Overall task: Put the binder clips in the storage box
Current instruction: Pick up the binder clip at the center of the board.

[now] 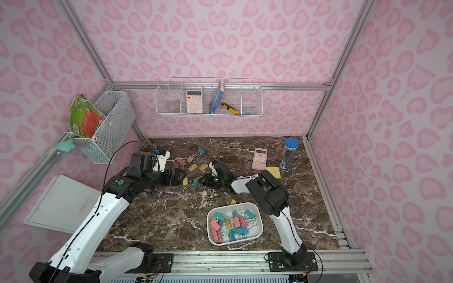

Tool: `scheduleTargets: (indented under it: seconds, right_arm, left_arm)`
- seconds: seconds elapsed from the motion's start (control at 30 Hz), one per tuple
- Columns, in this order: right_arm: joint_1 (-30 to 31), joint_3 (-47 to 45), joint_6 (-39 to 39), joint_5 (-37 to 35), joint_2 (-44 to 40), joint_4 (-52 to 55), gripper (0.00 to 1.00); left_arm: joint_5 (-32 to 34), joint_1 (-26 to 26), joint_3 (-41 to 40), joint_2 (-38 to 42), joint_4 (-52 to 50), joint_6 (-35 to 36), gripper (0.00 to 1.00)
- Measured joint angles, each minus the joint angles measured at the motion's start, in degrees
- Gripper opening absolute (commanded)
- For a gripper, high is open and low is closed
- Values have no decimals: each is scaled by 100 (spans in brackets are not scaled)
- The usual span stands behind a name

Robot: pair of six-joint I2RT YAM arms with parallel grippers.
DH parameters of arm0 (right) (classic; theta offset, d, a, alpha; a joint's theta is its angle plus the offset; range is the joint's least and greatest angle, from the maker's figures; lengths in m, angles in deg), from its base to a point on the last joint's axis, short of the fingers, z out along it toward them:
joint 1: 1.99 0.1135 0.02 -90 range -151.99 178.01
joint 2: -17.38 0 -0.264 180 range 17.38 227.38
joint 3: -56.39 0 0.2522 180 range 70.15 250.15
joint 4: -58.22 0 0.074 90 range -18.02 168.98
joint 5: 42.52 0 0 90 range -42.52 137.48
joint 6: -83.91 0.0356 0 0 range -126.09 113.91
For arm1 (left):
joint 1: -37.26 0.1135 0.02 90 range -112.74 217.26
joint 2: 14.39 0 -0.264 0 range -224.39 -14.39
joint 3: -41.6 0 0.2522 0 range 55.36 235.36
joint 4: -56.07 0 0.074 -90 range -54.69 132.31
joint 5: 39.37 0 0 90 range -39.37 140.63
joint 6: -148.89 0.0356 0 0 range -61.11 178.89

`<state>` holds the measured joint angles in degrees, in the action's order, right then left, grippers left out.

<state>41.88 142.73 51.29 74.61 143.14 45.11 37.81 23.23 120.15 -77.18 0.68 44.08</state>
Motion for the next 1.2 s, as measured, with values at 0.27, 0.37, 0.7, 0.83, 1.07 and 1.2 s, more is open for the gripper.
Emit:
scheduleTargets:
  seconds: [0.27, 0.37, 0.7, 0.83, 1.07, 1.2]
  right_arm:
    - [-68, 151, 310, 190, 273, -308, 0]
    - [-92, 127, 358, 201, 205, -396, 0]
    - [-315, -1451, 138, -17, -1912, -603, 0]
    - [-328, -2380, -310, -570, -3707, 46, 0]
    - [-269, -3421, -896, -2149, -7326, 2326, 0]
    - [-247, -3899, -955, -2297, -8612, 3340, 0]
  left_arm:
    - [-127, 9, 0, -146, -116, 20, 98]
    - [-142, 15, 9, -175, -118, 20, 99]
    - [-243, 20, -4, -188, -105, 17, 99]
    - [-295, 20, -59, -190, -59, -2, 99]
    - [-286, 20, -125, -168, 33, -46, 99]
    - [-223, 22, -96, -116, 81, -44, 99]
